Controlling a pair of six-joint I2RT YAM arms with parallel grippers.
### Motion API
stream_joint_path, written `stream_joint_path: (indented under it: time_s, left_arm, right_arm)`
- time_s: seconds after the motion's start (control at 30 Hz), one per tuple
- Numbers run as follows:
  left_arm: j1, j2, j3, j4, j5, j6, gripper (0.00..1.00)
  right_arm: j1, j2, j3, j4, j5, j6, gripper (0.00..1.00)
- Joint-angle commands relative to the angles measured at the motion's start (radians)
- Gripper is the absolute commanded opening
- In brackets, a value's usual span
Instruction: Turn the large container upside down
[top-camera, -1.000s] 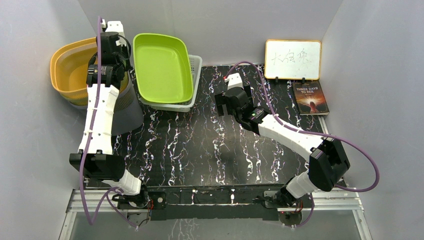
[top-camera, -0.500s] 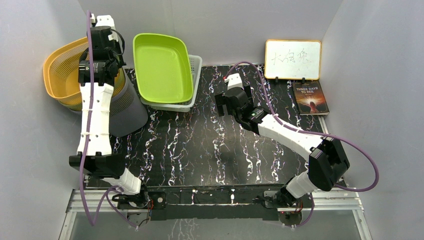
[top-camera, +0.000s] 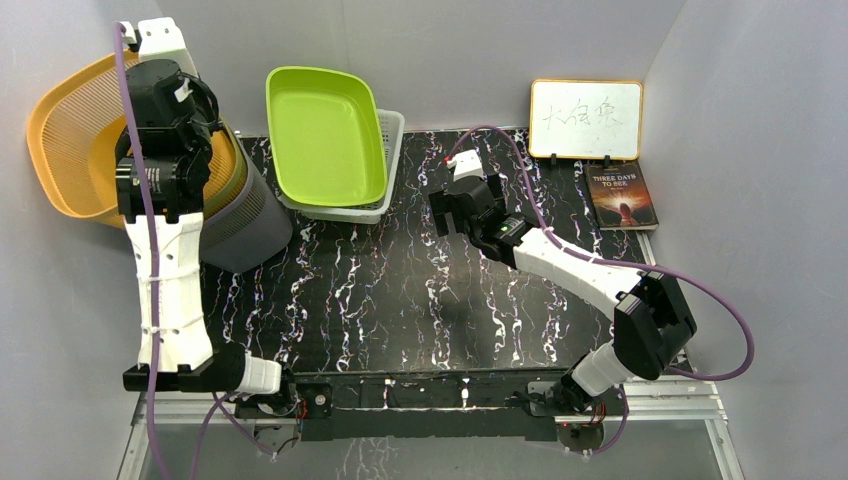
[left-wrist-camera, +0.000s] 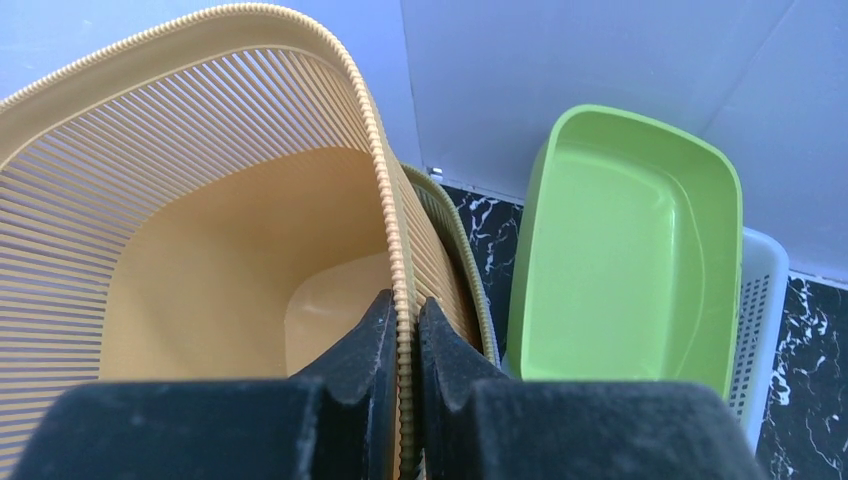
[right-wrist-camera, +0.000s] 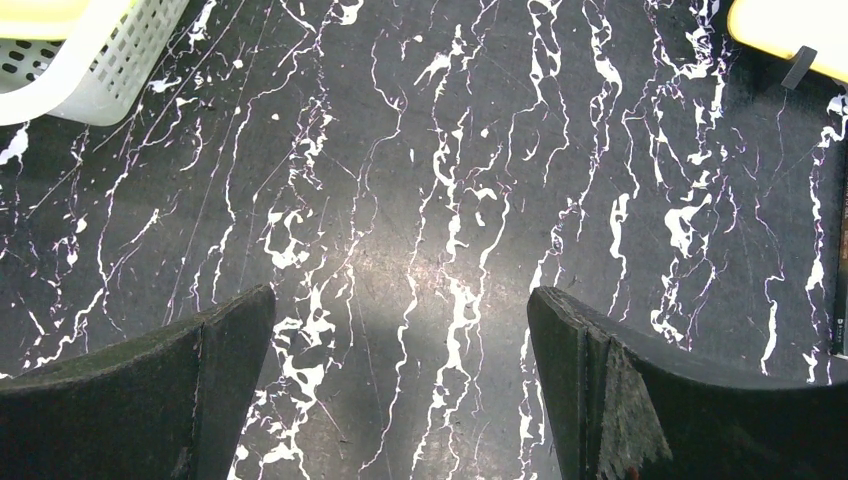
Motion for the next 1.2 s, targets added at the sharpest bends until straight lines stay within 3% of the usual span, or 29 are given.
stream_joint_path:
  time_s: [0.0, 0.1, 0.3, 0.57, 0.8, 0.97, 1.17]
  left_arm:
    - [0.005, -0.064, 0.132, 0.286, -0.085, 0.091, 0.0]
    - [0.005, -0.072, 0.18, 0.35, -0.068, 0.096, 0.0]
    - [0.004, -0.148, 0.119, 0.541, -0.046, 0.123, 0.0]
    - [0.005, -0.16, 0.149, 0.716, 0.022, 0.154, 0.0]
    - [0.005, -0.216, 0.085, 0.817, 0.182, -0.009, 0.0]
    - [0.005, -0.217, 0.087, 0.753, 0.344, -0.157, 0.0]
    - [0.005, -0.19, 0.132, 0.682, 0.636, -0.396, 0.0]
  right_arm:
    - [0.001, -0.009, 0.05, 0.026, -0.004, 0.013, 0.98]
    - [0.0, -0.005, 0.071, 0.019, -0.017, 0.019, 0.98]
    - [0.001, -0.005, 0.084, 0.018, -0.039, 0.037, 0.98]
    - [0.0, 0.009, 0.113, 0.002, -0.057, 0.046, 0.98]
    - [0.0, -0.018, 0.097, 0.023, 0.02, 0.058, 0.98]
    - [-0.001, -0.048, 0.107, 0.051, 0.069, 0.056, 0.98]
    - [-0.046, -0.059, 0.174, 0.05, 0.202, 0.064, 0.98]
